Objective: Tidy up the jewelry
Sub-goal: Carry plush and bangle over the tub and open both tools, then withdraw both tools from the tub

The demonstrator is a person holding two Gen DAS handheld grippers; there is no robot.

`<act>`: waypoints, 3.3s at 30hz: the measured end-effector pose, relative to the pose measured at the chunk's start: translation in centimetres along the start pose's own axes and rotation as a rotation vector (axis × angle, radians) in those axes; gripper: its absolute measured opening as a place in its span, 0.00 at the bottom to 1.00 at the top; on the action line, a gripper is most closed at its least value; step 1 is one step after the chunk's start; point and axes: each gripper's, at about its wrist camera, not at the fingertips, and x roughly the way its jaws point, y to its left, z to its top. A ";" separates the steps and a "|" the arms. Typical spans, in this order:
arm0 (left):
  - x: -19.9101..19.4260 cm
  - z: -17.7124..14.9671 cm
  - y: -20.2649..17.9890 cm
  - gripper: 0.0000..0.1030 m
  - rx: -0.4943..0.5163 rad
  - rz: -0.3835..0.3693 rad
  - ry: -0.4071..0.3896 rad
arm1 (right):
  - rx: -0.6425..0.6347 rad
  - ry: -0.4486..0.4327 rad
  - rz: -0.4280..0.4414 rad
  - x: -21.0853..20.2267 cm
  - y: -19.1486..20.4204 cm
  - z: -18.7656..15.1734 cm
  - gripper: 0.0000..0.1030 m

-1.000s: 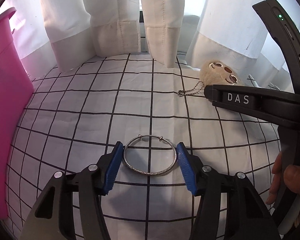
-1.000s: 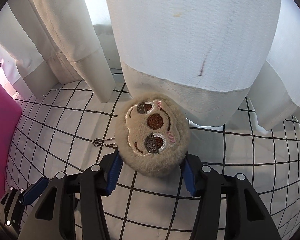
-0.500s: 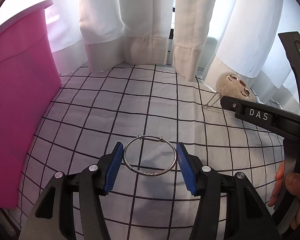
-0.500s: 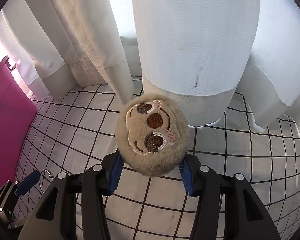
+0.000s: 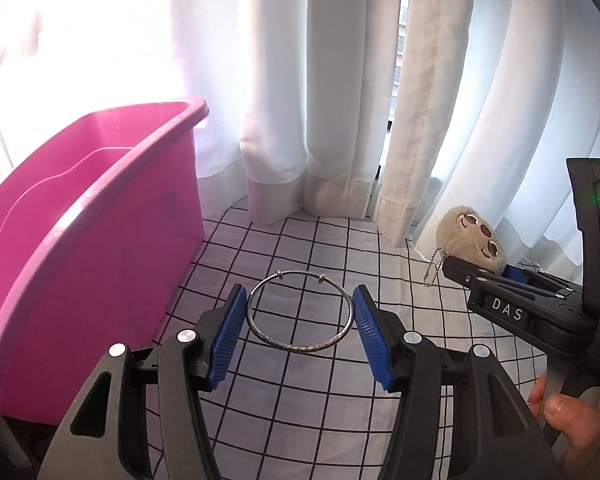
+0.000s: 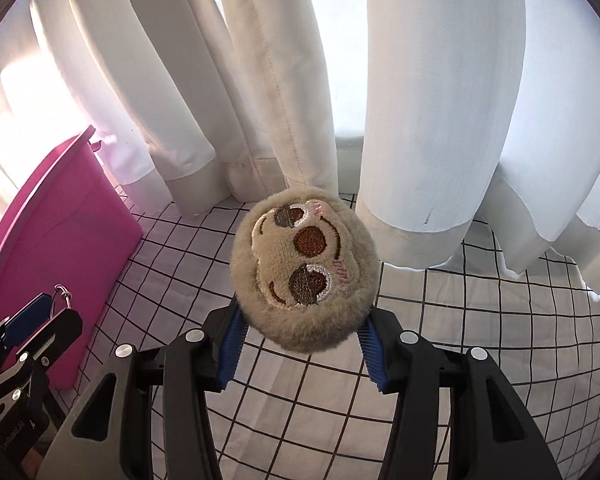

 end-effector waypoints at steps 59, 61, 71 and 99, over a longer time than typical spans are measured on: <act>-7.6 4.5 24.8 0.94 -0.412 0.406 0.073 | -0.413 0.063 0.147 1.4 32.5 8.0 0.62; -7.8 4.4 24.6 0.94 -0.416 0.400 0.080 | -0.404 0.064 0.146 1.1 32.1 7.8 0.62; -8.9 4.2 24.3 0.94 -0.448 0.407 0.083 | -0.409 0.069 0.140 0.1 32.2 5.9 0.62; -10.5 3.8 22.5 0.94 -0.430 0.419 0.077 | -0.368 0.060 0.145 -2.4 29.9 4.6 0.62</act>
